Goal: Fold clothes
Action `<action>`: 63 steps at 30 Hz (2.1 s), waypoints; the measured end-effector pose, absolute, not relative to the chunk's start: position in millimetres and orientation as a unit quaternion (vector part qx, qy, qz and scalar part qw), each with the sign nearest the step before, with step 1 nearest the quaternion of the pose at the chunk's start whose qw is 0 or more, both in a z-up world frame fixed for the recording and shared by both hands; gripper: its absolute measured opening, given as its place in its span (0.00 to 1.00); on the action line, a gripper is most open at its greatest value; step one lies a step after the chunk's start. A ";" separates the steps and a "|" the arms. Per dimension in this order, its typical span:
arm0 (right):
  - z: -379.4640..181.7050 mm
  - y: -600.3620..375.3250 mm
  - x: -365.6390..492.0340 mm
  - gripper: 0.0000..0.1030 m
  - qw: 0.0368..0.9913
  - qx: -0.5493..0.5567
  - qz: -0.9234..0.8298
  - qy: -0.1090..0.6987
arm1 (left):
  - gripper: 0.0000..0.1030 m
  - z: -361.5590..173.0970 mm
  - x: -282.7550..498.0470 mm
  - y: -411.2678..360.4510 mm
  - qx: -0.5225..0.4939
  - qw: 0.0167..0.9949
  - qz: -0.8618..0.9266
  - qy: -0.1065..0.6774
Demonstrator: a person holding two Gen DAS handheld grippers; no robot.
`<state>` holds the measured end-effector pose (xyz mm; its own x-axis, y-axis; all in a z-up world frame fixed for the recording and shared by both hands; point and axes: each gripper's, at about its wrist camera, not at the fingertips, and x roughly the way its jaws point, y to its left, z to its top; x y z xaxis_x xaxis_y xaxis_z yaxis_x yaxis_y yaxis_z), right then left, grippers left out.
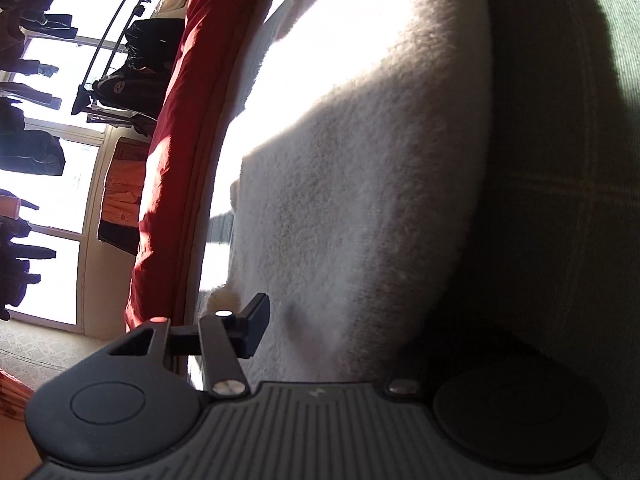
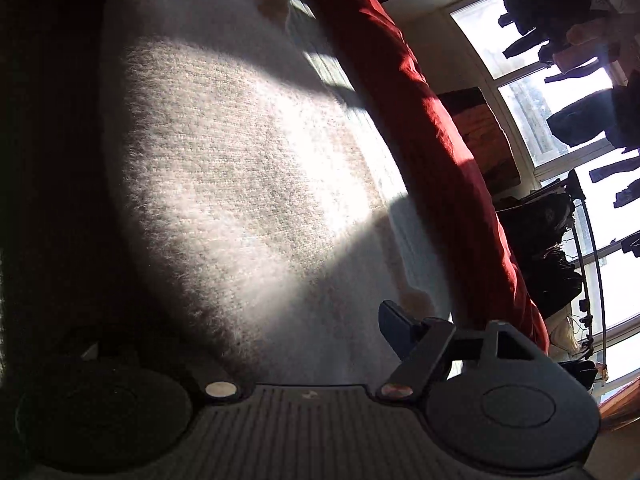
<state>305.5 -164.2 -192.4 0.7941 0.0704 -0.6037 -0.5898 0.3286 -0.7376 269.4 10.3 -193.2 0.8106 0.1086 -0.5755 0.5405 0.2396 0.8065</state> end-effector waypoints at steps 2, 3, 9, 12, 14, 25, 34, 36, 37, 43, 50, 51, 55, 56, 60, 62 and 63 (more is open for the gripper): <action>-192.5 -163.3 302.4 0.44 0.775 -0.540 0.222 0.243 | 0.31 -193.7 265.2 9.4 0.607 0.733 -0.153 0.267; -191.5 -163.6 300.9 0.41 0.774 -0.540 0.225 0.244 | 0.22 -192.6 262.2 10.0 0.610 0.732 -0.154 0.261; -168.8 -166.5 302.5 0.19 0.768 -0.529 0.248 0.262 | 0.14 -174.1 259.9 13.2 0.616 0.733 -0.157 0.242; -154.7 -168.0 303.0 0.17 0.766 -0.522 0.257 0.272 | 0.13 -161.5 257.6 13.9 0.615 0.737 -0.158 0.234; -145.1 -169.3 300.7 0.17 0.767 -0.515 0.261 0.278 | 0.13 -149.2 254.8 13.8 0.605 0.744 -0.159 0.235; -111.7 -181.2 231.1 0.17 0.744 -0.488 0.307 0.336 | 0.13 -120.6 169.0 0.3 0.598 0.734 -0.202 0.249; -112.1 -186.8 156.1 0.17 0.727 -0.473 0.329 0.373 | 0.14 -122.7 101.3 -11.7 0.590 0.728 -0.223 0.268; -114.8 -187.7 149.3 0.18 0.732 -0.463 0.324 0.380 | 0.14 -127.1 95.6 -13.7 0.588 0.729 -0.222 0.272; -117.0 -188.1 146.5 0.19 0.733 -0.464 0.322 0.380 | 0.16 -129.0 93.7 -14.3 0.587 0.729 -0.221 0.274; -119.7 -198.1 138.1 0.39 0.735 -0.437 0.316 0.410 | 0.26 -128.0 85.0 -12.7 0.569 0.731 -0.224 0.301; -97.4 -229.3 123.4 0.62 0.719 -0.398 0.348 0.451 | 0.42 -104.4 67.9 7.8 0.521 0.722 -0.272 0.365; -92.7 -234.8 125.3 0.62 0.727 -0.379 0.346 0.456 | 0.42 -98.6 67.0 11.0 0.507 0.725 -0.276 0.374; -70.5 -258.1 136.0 0.61 0.766 -0.277 0.346 0.466 | 0.42 -69.6 74.8 20.6 0.436 0.762 -0.278 0.390; -67.0 -261.2 141.4 0.57 0.774 -0.251 0.346 0.466 | 0.43 -65.4 81.5 19.9 0.414 0.774 -0.280 0.389; -77.0 -258.9 164.4 0.43 0.788 -0.180 0.349 0.474 | 0.44 -61.0 109.5 10.2 0.333 0.806 -0.298 0.388; -88.1 -255.3 170.5 0.43 0.793 -0.159 0.347 0.475 | 0.44 -75.8 113.6 2.0 0.317 0.808 -0.307 0.392; -94.3 -252.5 172.6 0.43 0.794 -0.152 0.345 0.477 | 0.44 -84.1 119.6 0.0 0.312 0.807 -0.308 0.395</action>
